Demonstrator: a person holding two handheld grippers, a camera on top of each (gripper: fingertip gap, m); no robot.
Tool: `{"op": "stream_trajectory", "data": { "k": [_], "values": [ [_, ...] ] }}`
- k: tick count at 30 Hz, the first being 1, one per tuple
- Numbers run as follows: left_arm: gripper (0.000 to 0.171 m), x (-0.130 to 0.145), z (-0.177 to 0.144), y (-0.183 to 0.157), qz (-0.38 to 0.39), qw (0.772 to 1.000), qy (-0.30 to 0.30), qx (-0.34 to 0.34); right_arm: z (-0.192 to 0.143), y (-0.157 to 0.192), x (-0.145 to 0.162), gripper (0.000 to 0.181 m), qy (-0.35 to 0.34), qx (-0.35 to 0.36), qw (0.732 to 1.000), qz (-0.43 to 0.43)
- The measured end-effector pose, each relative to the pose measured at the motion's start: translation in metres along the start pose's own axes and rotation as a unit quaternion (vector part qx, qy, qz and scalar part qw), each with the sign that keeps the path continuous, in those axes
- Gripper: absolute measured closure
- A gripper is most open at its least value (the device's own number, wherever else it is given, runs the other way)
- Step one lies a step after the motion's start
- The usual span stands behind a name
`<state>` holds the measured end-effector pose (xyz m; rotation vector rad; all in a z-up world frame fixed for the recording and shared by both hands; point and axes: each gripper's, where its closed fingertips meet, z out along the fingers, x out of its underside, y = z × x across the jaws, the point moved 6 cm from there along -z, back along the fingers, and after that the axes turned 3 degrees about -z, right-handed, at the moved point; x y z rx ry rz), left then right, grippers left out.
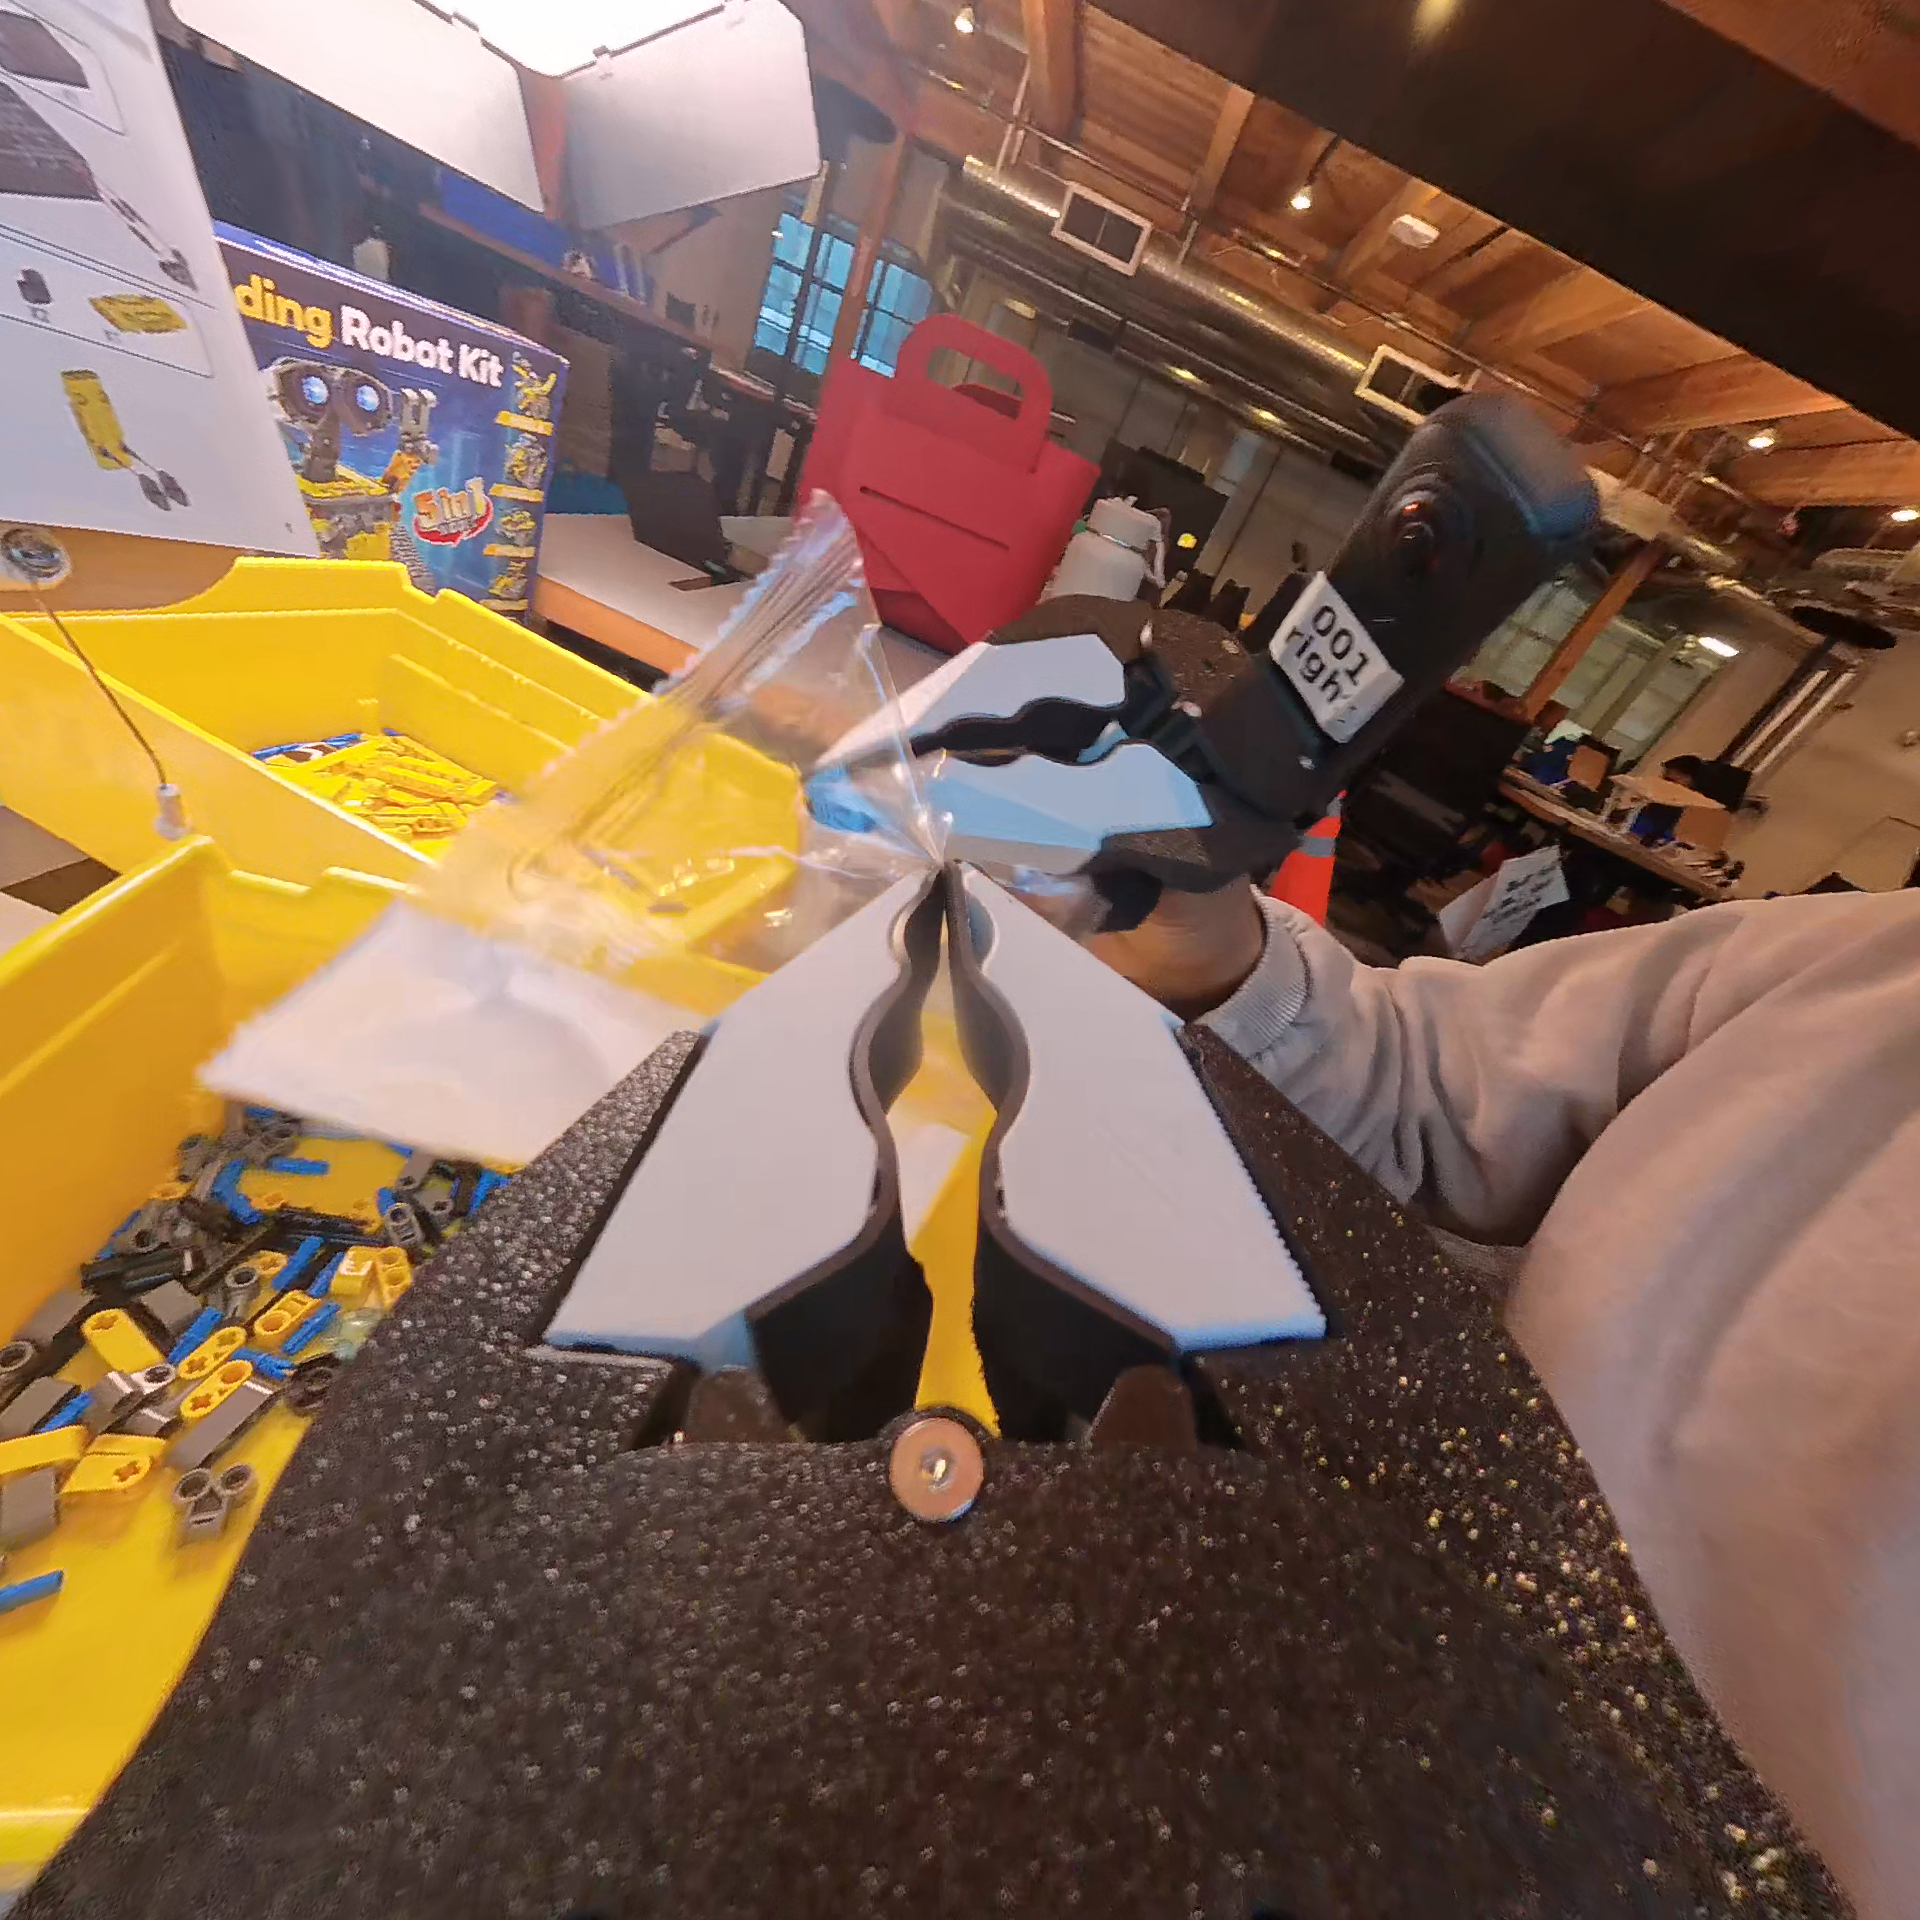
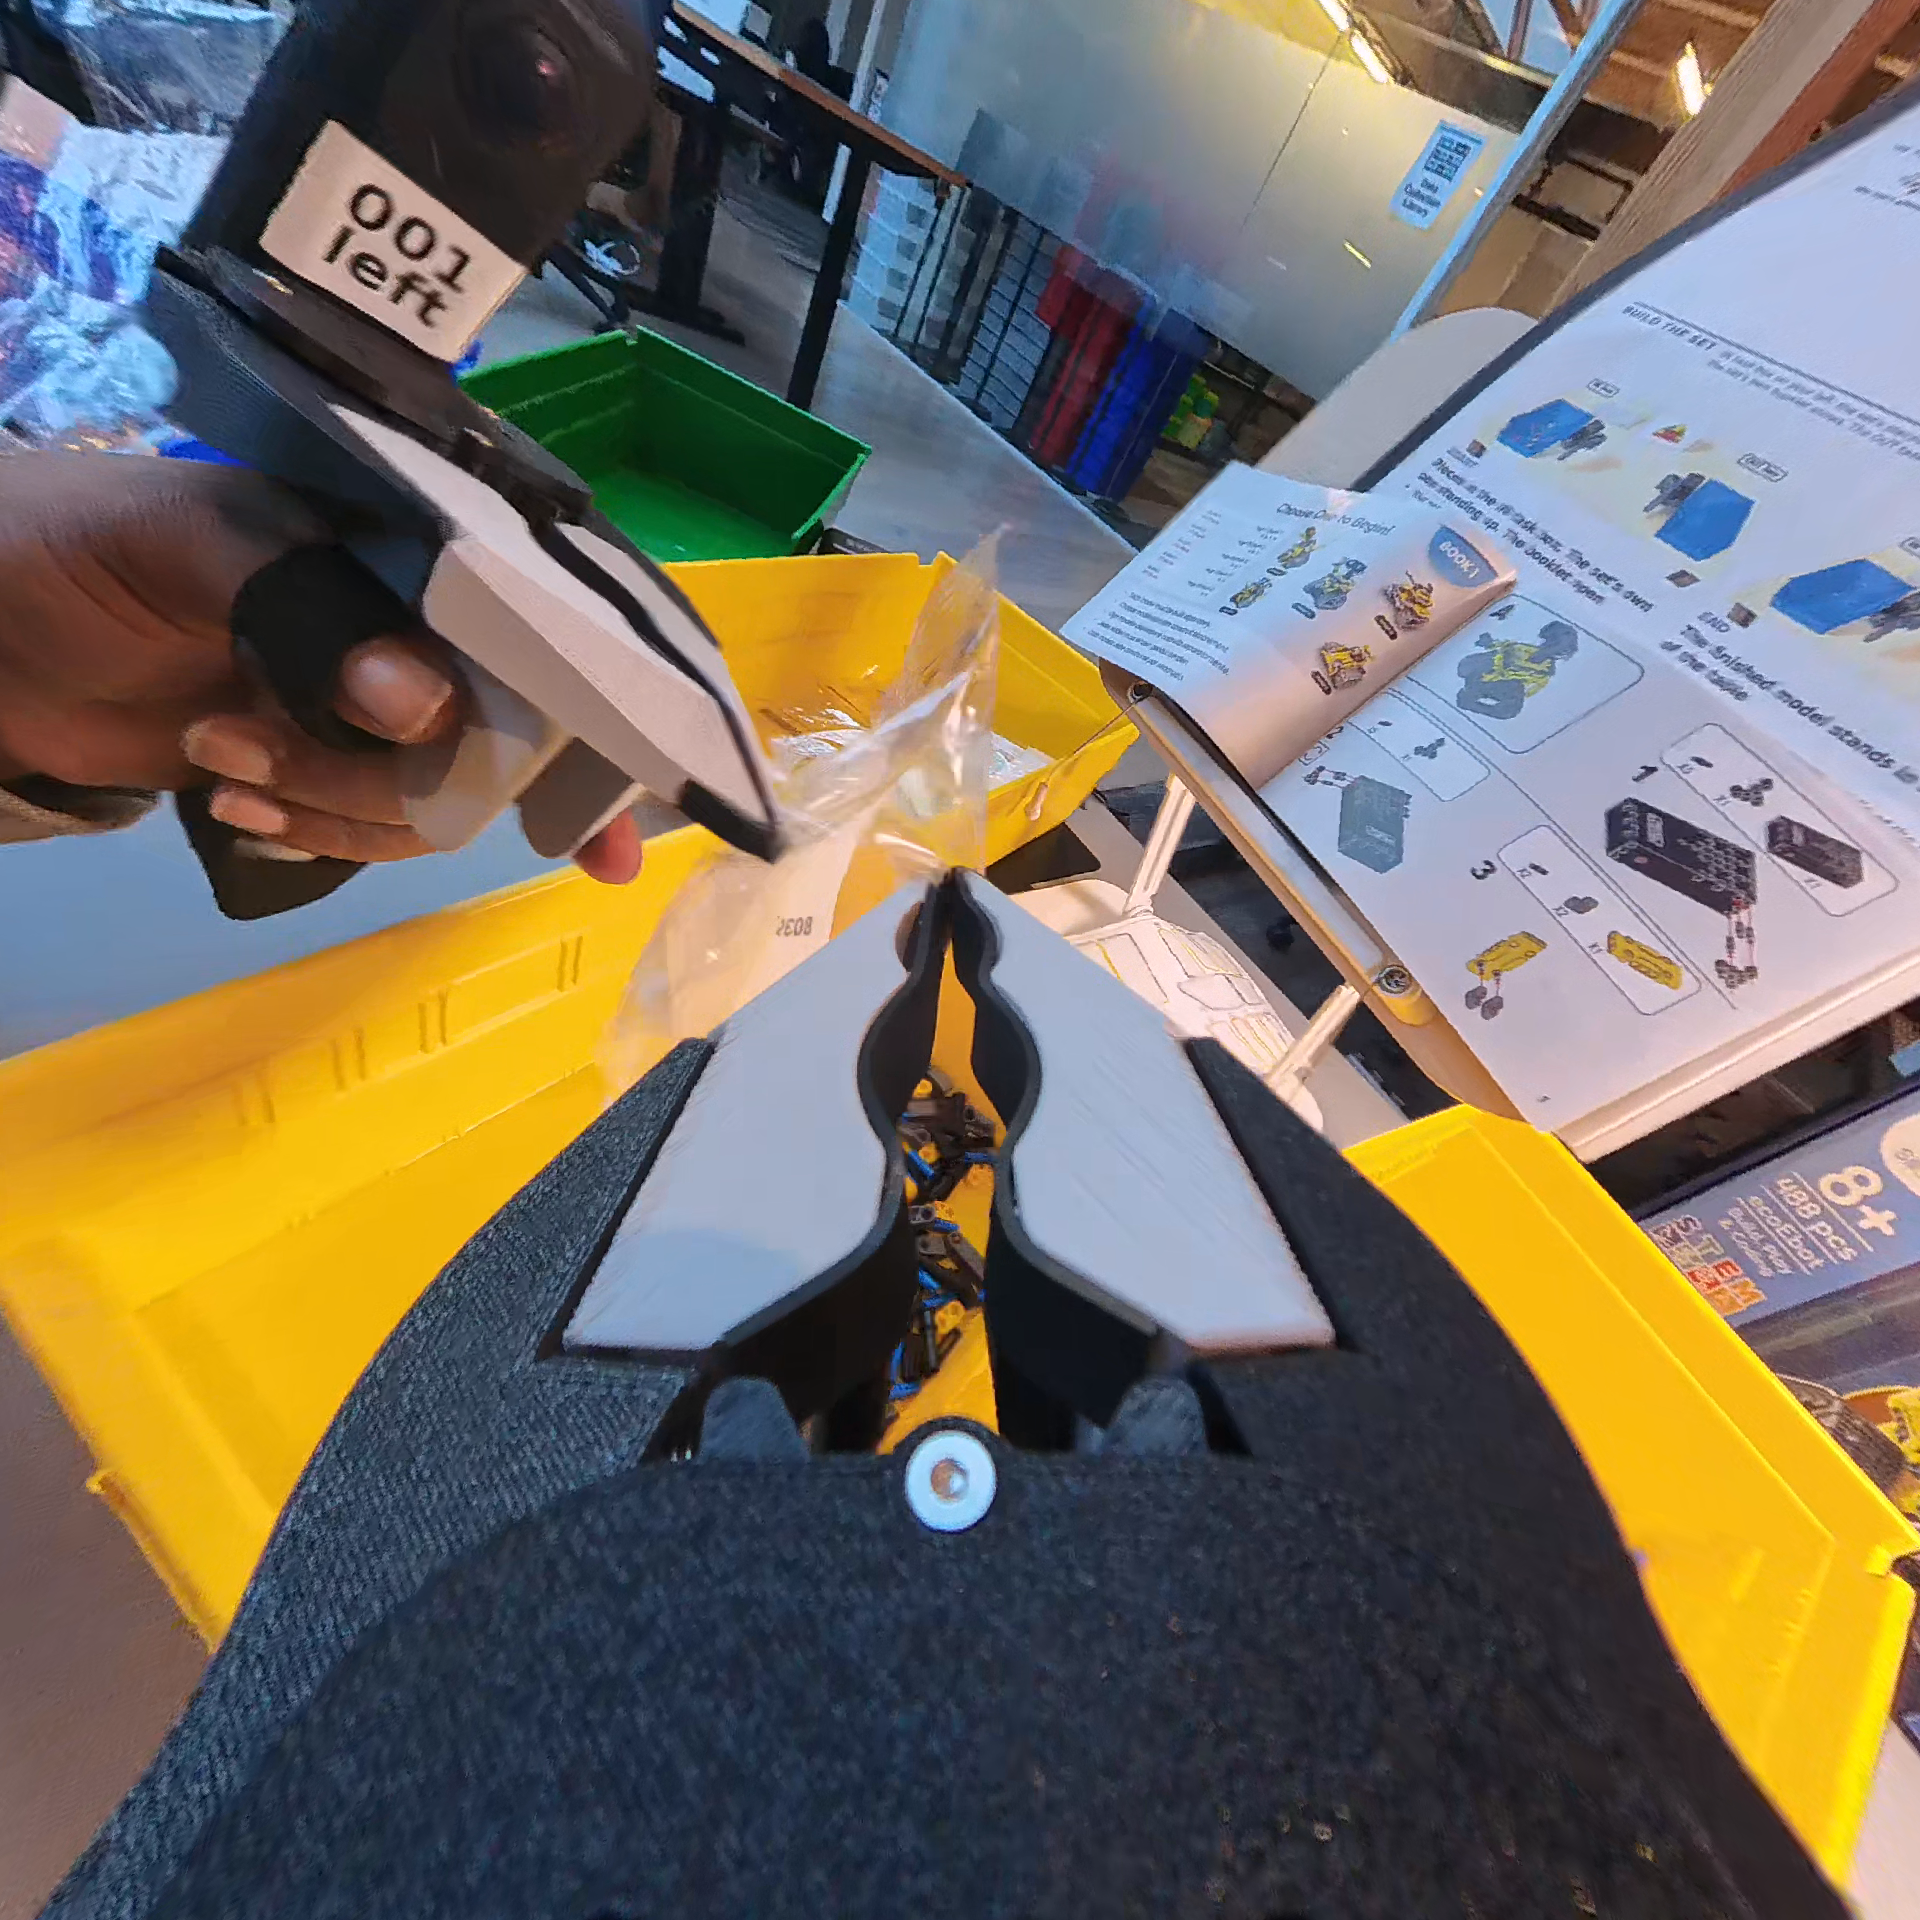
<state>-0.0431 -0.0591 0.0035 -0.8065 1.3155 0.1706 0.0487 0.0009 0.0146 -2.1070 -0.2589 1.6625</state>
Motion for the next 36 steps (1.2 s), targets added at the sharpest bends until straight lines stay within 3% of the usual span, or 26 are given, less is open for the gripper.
{"op": "stream_trajectory", "data": {
  "k": [9,21,25,30,34,36],
  "values": [
    [0.171,0.004,-0.013,0.0,-0.016,0.998,0.017,0.052,-0.006,-0.022,0.011,0.181,-0.008,-0.022,0.997,0.077],
    [0.171,0.006,-0.028,0.027,-0.081,0.996,-0.022,0.032,-0.015,-0.032,0.01,0.181,-0.005,-0.031,0.995,0.099],
    [0.171,0.011,-0.018,0.013,-0.027,0.998,0.018,0.044,-0.013,-0.024,0.011,0.181,-0.001,-0.064,0.994,0.083],
    [0.149,-0.005,-0.034,-0.007,0.089,0.995,0.039,0.031,-0.013,-0.022,0.013,0.181,0.014,-0.08,0.994,0.074],
    [0.145,-0.01,-0.055,0.019,0.167,0.982,0.041,-0.084,-0.018,-0.014,0.009,0.181,0.002,-0.138,0.988,0.065],
    [0.146,-0.001,-0.053,0.025,0.175,0.98,0.05,-0.084,-0.019,-0.006,0.007,0.181,-0.004,-0.162,0.986,0.048]
  ]
}}
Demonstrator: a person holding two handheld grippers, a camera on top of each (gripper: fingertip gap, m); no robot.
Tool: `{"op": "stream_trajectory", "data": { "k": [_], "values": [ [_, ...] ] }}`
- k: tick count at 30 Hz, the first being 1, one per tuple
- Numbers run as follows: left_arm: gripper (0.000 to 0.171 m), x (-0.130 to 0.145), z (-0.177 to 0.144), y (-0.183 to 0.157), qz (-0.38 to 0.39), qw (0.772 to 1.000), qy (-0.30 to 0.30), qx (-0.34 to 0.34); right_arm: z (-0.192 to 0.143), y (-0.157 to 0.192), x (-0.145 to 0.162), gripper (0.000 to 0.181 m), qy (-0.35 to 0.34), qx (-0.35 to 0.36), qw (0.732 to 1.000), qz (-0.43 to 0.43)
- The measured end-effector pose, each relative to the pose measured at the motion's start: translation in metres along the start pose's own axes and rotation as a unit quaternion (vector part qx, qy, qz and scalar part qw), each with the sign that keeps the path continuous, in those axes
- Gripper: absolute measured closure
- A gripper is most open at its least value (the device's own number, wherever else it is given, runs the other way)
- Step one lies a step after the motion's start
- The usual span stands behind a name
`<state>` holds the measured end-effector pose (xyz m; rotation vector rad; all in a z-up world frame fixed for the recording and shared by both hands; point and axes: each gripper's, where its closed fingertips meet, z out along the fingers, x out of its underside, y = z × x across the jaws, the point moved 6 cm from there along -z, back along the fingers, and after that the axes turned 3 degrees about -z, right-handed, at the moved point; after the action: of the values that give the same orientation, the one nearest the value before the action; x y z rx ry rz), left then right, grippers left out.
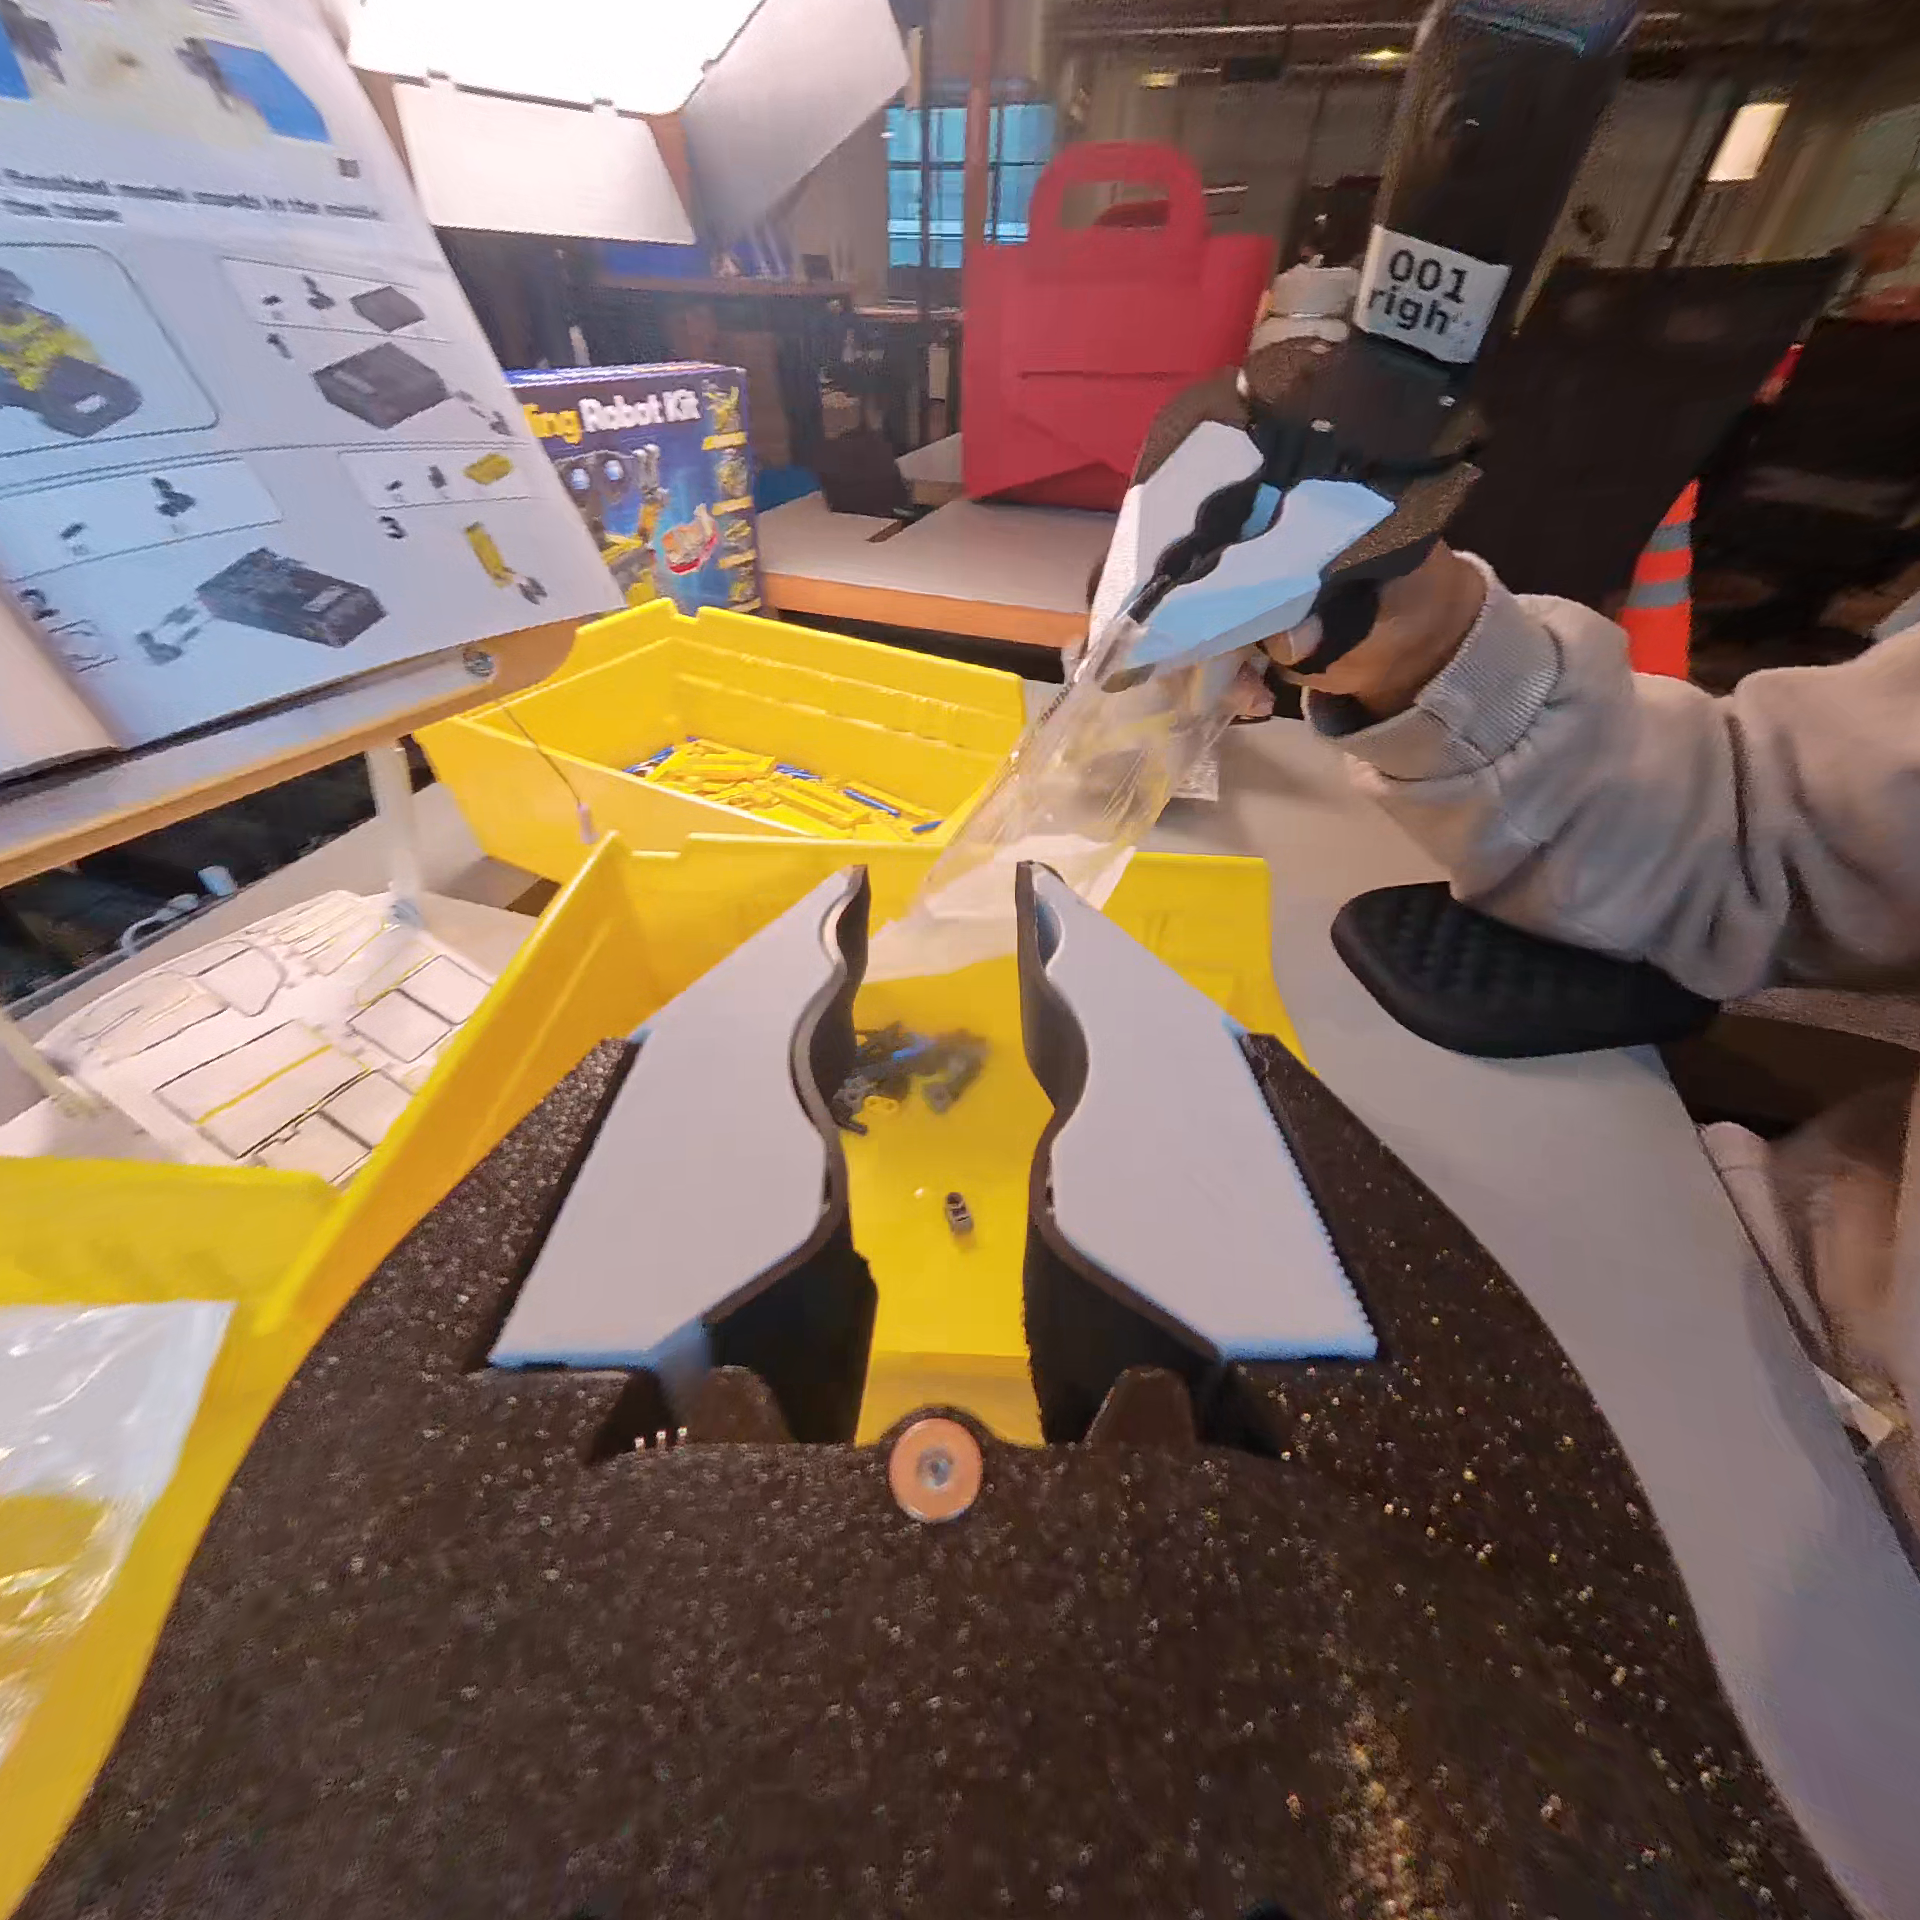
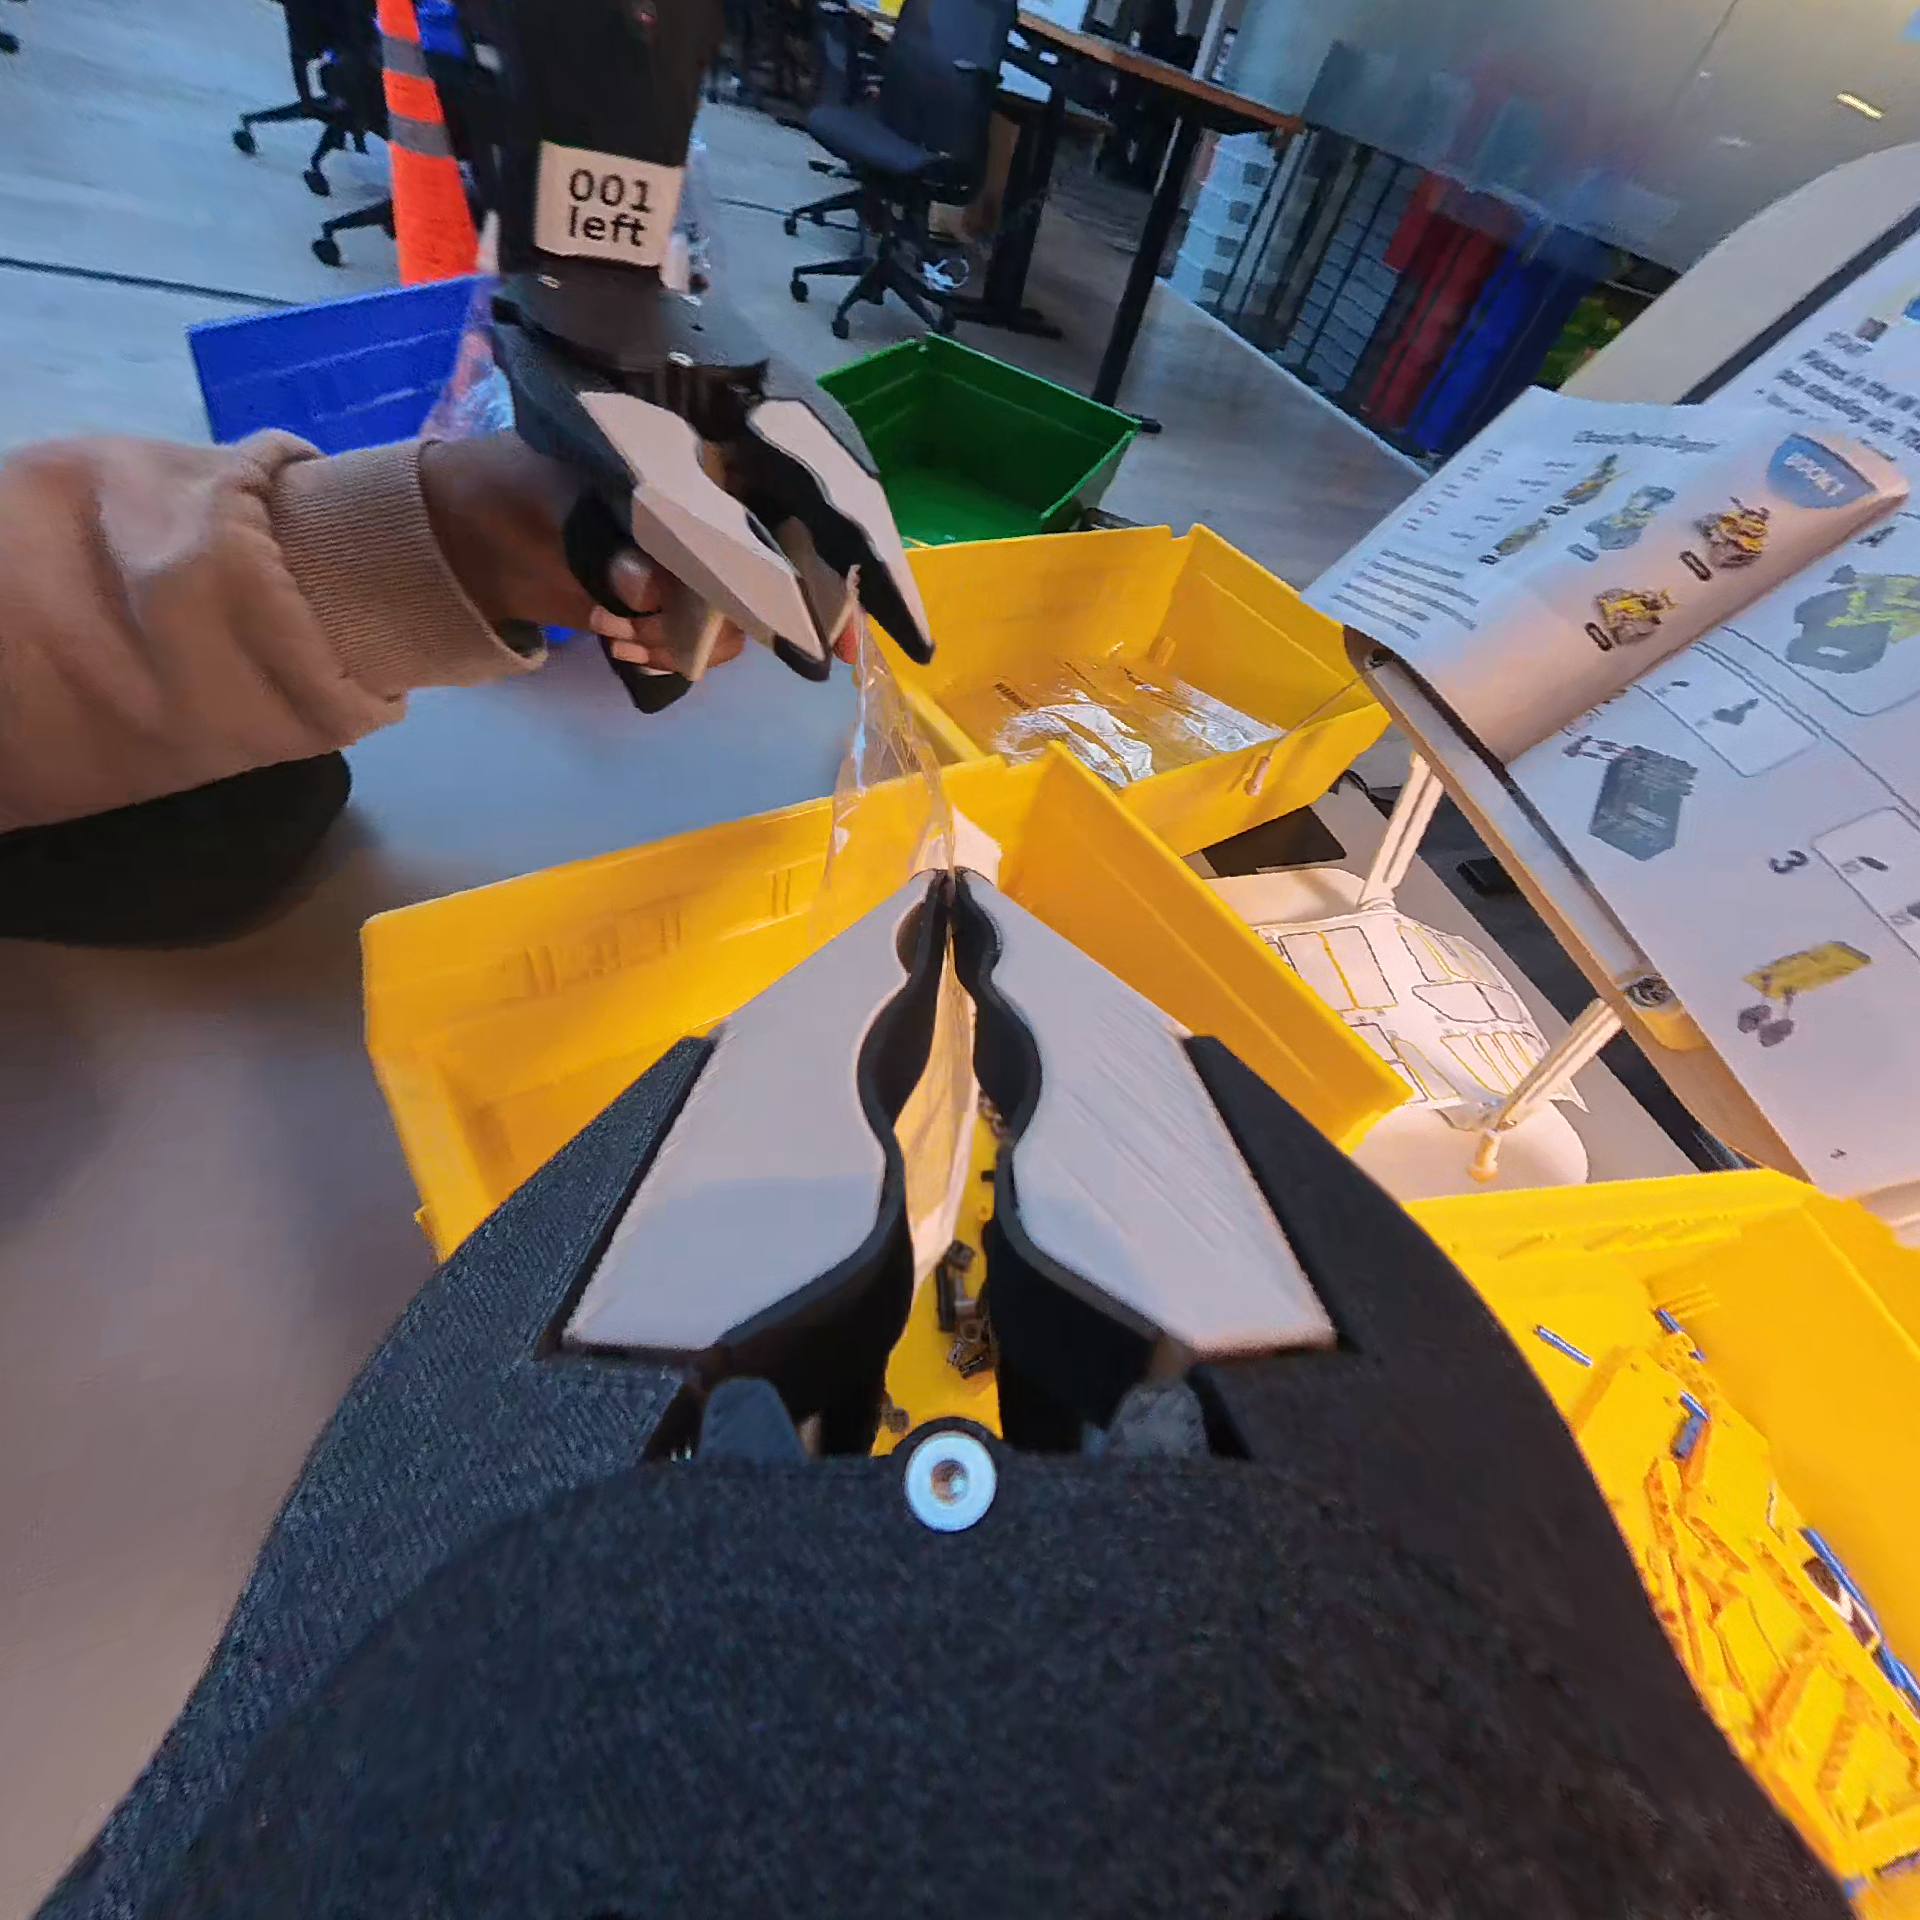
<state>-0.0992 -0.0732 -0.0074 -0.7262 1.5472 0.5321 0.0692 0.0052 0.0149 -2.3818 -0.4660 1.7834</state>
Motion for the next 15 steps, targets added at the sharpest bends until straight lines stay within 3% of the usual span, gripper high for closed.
{"op": "stream_trajectory", "data": {
  "k": [2,5,10,15],
  "values": [
    [0.147,0.005,0.009,-0.008,0.021,1.0,0.002,0.02,0.003,0.009,0.001,0.181,0.004,-0.03,0.999,-0.018],
    [0.171,0.012,0.023,-0.026,0.073,0.995,0.034,0.054,0.006,0.017,0.002,0.181,0.012,-0.041,0.998,-0.054],
    [0.171,0.021,0.041,-0.063,0.119,0.982,0.072,0.131,0.006,0.012,0.006,0.181,0.019,-0.031,0.998,-0.054],
    [0.171,0.023,0.039,-0.067,0.131,0.978,0.091,0.134,0.01,0.013,0.013,0.181,0.038,-0.036,0.998,-0.042]
  ]
}}
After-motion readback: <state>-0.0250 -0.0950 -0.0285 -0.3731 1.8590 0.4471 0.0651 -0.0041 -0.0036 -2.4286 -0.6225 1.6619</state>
